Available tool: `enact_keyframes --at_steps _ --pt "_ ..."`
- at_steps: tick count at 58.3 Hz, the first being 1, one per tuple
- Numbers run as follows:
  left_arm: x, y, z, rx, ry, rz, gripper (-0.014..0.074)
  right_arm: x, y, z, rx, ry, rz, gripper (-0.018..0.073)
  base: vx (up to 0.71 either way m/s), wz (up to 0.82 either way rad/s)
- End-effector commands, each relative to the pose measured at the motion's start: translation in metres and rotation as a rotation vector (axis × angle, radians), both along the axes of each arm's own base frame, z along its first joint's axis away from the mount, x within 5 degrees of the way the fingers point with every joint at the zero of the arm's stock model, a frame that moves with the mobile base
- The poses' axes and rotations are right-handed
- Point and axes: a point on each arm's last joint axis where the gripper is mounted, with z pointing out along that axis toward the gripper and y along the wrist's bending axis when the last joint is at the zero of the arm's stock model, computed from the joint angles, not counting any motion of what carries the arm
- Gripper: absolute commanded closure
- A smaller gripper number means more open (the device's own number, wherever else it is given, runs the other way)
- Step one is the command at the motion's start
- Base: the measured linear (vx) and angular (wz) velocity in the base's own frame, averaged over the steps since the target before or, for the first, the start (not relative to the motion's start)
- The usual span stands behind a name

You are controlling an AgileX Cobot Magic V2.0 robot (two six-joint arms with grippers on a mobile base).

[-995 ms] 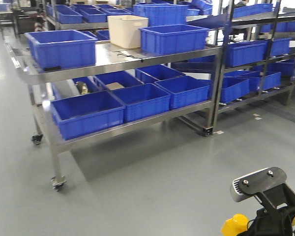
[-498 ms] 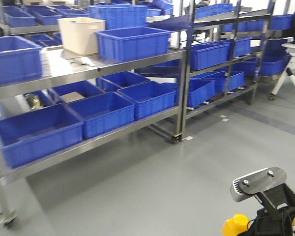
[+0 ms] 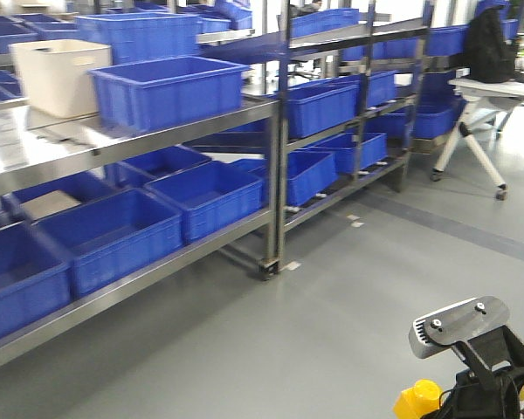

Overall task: Pick red and yellow blocks into blue bin
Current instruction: 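Drive the base to the blue bin on the steel shelf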

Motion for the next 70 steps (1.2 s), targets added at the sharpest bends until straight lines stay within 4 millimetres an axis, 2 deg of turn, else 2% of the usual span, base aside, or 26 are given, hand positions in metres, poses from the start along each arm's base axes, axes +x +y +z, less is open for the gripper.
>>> enact_keyframes --at_steps 1,39,70 --pt "0.0035 -0.0018 0.0137 -0.046 -0.084 -0.001 0.0359 0.0040 0.0003 0.0154 0.024 -0.100 0.005 0.0288 0.47 -0.31" --pt "0.0035 -0.0018 0.0137 -0.046 -0.084 -0.001 0.0359 0.0040 0.0003 0.0154 0.024 -0.100 0.005 0.0288 0.48 -0.37" --pt "0.0035 -0.0018 0.0137 -0.046 -0.084 -0.001 0.0359 0.0038 0.0002 0.0152 0.023 -0.097 0.005 0.0288 0.49 -0.20"
